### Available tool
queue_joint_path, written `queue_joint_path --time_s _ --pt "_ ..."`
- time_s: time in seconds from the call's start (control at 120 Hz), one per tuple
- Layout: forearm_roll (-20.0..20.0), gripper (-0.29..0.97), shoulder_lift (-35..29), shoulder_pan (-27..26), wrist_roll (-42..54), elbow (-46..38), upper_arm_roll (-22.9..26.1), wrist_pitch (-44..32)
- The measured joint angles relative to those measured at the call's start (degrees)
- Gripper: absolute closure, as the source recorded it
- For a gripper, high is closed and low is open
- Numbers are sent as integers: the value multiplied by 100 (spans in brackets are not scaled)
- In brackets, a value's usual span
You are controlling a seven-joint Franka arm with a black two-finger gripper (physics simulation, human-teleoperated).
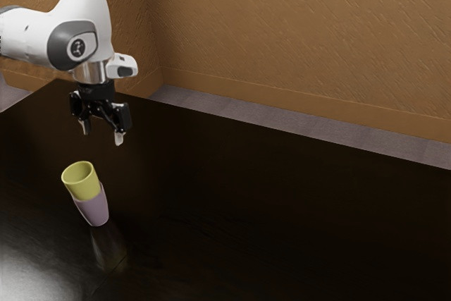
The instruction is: Place the left cup onto the right cup
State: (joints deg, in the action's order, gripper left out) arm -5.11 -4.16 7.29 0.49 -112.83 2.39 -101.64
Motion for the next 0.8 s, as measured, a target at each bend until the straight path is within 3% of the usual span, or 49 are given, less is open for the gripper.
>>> queue_joint_path --time_s 0.342,0.8 --pt "141 0 71 -748 13 544 -403 385" --pt "151 0 154 -902 30 871 -432 622"
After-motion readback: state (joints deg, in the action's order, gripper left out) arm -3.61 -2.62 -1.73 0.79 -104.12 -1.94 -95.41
